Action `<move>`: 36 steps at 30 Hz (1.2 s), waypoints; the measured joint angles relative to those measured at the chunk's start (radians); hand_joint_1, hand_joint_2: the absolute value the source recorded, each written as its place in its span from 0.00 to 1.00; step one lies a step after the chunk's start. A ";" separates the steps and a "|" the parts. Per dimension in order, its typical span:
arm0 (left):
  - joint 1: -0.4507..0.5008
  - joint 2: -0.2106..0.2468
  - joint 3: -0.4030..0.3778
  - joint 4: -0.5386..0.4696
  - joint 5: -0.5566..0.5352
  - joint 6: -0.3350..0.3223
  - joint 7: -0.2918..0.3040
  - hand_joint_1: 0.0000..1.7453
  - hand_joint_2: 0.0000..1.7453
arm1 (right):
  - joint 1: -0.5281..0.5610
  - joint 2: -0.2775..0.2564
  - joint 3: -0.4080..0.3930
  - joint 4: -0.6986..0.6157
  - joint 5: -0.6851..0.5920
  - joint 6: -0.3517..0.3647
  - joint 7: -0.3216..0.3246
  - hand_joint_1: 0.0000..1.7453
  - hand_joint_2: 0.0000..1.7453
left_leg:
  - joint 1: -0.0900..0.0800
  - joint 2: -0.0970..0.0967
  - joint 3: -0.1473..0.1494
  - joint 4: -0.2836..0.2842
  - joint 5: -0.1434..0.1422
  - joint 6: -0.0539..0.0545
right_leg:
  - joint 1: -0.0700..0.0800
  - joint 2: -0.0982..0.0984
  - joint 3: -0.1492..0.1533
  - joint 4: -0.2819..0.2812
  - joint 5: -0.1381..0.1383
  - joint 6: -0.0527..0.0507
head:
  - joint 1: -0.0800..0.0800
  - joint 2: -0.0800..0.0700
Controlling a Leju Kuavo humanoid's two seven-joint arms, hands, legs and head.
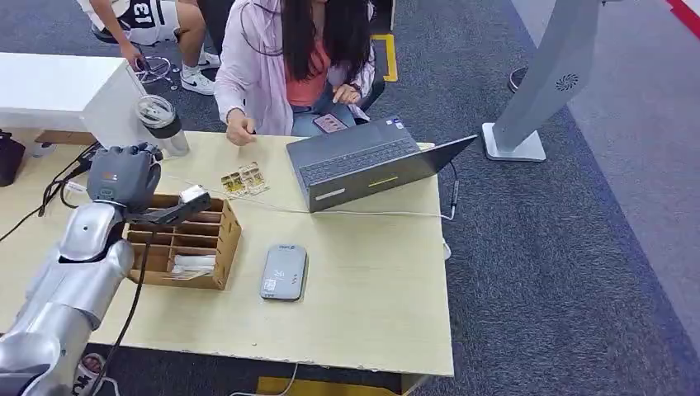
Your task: Pass the card to the sensor for recognition and then transmit it.
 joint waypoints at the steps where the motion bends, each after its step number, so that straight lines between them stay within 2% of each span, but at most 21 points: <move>1: 0.003 -0.005 0.000 0.000 0.000 0.001 -0.005 1.00 1.00 | 0.000 0.000 0.000 0.000 0.000 0.000 0.000 0.00 1.00 | 0.000 0.000 0.000 0.000 0.000 0.000 | 0.000 0.000 0.000 0.000 0.000 0.000 | 0.000 0.000; 10: 0.061 -0.146 -0.075 -0.082 -0.037 -0.001 0.024 1.00 1.00 | -0.006 0.000 0.000 0.000 0.007 0.000 -0.003 0.00 1.00 | -0.001 -0.002 -0.001 0.001 0.000 0.000 | -0.001 -0.002 0.000 -0.001 0.001 0.001 | 0.001 0.000; 14: 0.086 -0.178 -0.100 -0.103 -0.043 0.003 0.024 1.00 1.00 | -0.006 0.000 0.000 0.000 0.008 -0.002 -0.004 0.00 1.00 | -0.001 -0.002 -0.001 0.001 0.000 0.000 | -0.001 -0.002 0.000 -0.001 0.001 0.001 | 0.001 0.000; 24: 0.110 -0.200 -0.123 -0.120 -0.038 0.005 0.022 1.00 1.00 | -0.006 0.000 0.000 0.000 0.010 -0.002 -0.006 0.00 1.00 | 0.000 -0.002 -0.001 0.001 0.000 0.000 | 0.000 -0.002 -0.001 0.000 0.001 0.001 | 0.000 0.000; 28: 0.141 -0.207 -0.139 -0.135 -0.018 -0.028 0.023 1.00 1.00 | -0.006 0.000 -0.004 0.000 0.006 -0.002 -0.013 0.00 1.00 | -0.001 -0.002 -0.001 0.001 0.000 0.000 | 0.000 -0.002 0.000 0.000 0.001 0.001 | 0.001 0.000; 36: 0.259 -0.229 -0.214 -0.205 0.002 -0.110 0.062 1.00 1.00 | -0.003 0.000 -0.021 0.000 -0.001 -0.012 -0.008 0.00 1.00 | -0.001 -0.002 -0.002 0.001 0.000 0.000 | 0.000 -0.002 -0.001 -0.001 0.001 0.001 | 0.000 0.000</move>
